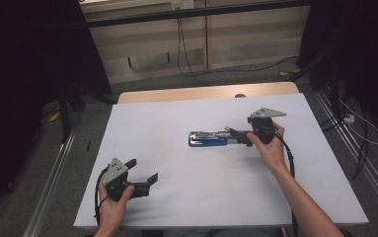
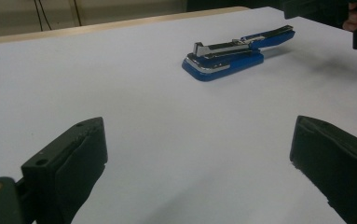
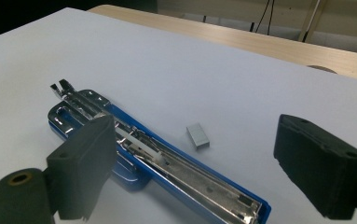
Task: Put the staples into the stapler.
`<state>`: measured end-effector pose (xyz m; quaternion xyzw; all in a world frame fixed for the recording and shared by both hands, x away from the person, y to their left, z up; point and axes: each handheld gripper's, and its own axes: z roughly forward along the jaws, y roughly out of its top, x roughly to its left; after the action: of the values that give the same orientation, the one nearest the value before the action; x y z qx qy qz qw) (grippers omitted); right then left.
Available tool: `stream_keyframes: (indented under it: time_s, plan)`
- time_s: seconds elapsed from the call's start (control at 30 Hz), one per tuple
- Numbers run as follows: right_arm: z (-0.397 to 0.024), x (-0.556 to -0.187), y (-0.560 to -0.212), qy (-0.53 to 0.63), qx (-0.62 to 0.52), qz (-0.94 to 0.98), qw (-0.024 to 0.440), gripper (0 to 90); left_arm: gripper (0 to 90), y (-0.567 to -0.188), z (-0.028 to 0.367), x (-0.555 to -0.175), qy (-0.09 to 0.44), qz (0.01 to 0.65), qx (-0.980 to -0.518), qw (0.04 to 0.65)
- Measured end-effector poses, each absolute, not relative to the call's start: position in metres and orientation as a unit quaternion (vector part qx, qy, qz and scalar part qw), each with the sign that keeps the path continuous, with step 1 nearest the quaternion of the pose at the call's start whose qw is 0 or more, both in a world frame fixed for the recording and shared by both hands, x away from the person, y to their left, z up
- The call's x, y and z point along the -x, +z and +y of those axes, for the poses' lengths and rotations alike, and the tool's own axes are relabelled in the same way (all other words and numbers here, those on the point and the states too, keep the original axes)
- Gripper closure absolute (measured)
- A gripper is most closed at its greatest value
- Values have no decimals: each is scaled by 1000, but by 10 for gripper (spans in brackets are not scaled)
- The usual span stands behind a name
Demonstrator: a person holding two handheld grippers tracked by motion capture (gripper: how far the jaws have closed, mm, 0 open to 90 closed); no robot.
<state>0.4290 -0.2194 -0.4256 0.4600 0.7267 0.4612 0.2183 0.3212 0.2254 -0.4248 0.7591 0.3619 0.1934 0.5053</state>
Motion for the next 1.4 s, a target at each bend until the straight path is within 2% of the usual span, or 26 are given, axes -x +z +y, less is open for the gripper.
stream_keyframes:
  time_s: [0.1,0.2,0.27,0.6,0.67,0.73,0.8,0.93,1.0,1.1,1.23,1.33,1.4]
  plan:
    - [-219,-434,-421,462,-459,731,203,148,40,-424,225,-314,192,353,-764,505]
    - [-218,-440,-418,442,-453,745,210,154,40,-422,221,-309,196,340,-770,504]
    - [-218,-445,-418,441,-457,748,195,153,40,-422,217,-311,197,326,-775,504]
    - [-210,-472,-416,407,-443,776,188,127,40,-425,215,-315,185,328,-780,499]
    - [-209,-477,-414,406,-441,782,171,91,40,-424,215,-315,185,327,-780,500]
    - [-207,-481,-413,398,-432,791,170,124,40,-424,214,-315,185,326,-780,501]
    - [-205,-483,-412,387,-430,799,163,106,40,-424,213,-315,184,325,-780,502]
    - [-205,-491,-413,383,-434,800,159,140,40,-425,213,-316,177,324,-783,501]
    - [-206,-494,-414,383,-434,800,155,229,40,-425,213,-316,176,325,-783,501]
    - [-206,-501,-415,366,-442,809,128,269,40,-425,213,-316,176,325,-783,501]
    - [-206,-507,-415,367,-442,806,142,276,40,-424,213,-316,178,322,-782,503]
    - [-203,-514,-415,339,-441,823,116,277,40,-425,213,-316,179,321,-784,500]
    - [-201,-516,-413,342,-435,823,128,311,40,-425,213,-316,177,319,-785,501]
